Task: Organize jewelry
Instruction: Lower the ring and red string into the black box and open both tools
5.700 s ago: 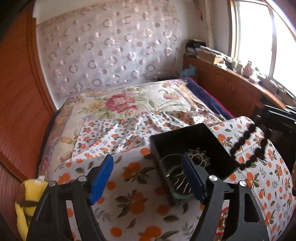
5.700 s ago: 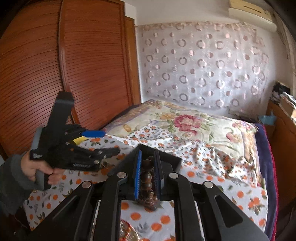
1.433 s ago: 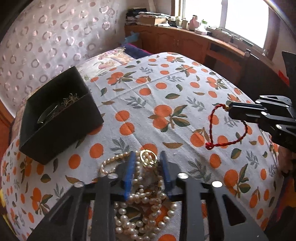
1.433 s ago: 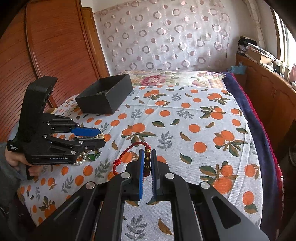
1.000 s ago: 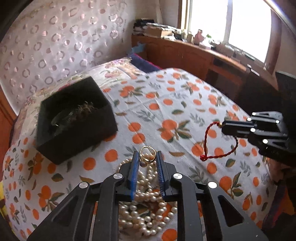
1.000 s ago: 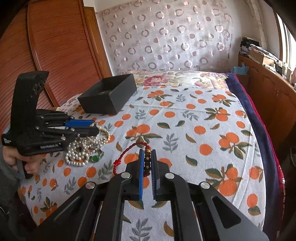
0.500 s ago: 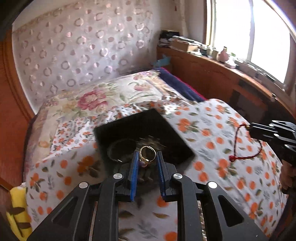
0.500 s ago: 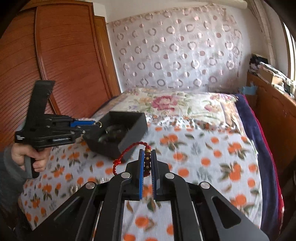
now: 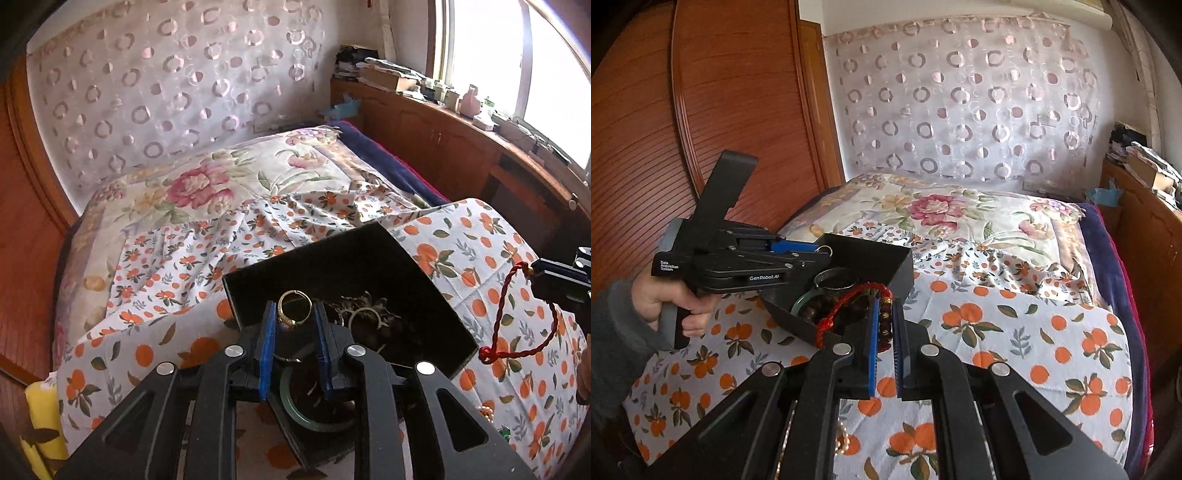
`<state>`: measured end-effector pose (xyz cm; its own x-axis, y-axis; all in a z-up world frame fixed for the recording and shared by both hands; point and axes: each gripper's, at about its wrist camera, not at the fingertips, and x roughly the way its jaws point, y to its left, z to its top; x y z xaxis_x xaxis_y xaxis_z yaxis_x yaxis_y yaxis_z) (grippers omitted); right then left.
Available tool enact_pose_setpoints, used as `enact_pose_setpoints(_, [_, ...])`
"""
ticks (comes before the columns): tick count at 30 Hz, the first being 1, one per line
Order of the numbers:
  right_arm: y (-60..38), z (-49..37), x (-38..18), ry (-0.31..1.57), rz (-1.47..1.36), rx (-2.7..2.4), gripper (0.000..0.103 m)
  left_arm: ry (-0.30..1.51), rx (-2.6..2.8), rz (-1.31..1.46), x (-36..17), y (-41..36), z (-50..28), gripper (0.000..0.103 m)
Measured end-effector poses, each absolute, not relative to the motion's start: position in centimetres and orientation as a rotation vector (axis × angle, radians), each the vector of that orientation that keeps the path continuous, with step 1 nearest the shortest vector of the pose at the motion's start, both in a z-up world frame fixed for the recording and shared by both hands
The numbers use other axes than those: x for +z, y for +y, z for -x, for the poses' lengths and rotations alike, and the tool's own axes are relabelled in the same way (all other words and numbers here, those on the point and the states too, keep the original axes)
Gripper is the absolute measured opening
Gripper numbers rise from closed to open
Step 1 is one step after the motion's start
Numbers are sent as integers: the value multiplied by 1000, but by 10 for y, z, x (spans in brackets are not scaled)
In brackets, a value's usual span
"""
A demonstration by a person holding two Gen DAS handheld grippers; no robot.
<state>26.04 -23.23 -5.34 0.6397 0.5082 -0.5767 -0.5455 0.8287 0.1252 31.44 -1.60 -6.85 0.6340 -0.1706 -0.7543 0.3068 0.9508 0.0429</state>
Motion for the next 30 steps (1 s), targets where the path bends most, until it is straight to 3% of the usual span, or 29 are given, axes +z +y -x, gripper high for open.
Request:
enact_pose_setpoints(3, [-228,-268,-54,643,73,601,8,816,-274,-157,-64,-13,-312,47])
enact_pose_setpoints(7, [-217,-278,-54,641,94,605,8,795,-254,-145,-57,-4,-307,50])
enact_pose_setpoints(10, [-204,-293,-57,647,104,609,8,774,-232,-124,-51,9,-301,62])
enact_pose_setpoints(28, [-143,-347,-78,744,144,634,9,764,-197,-93,-54,46,-250,67])
enact_pose_setpoints(30, [-146,-348,-77,749,141,629,13,761,-203,-93,-55,43,-244,67])
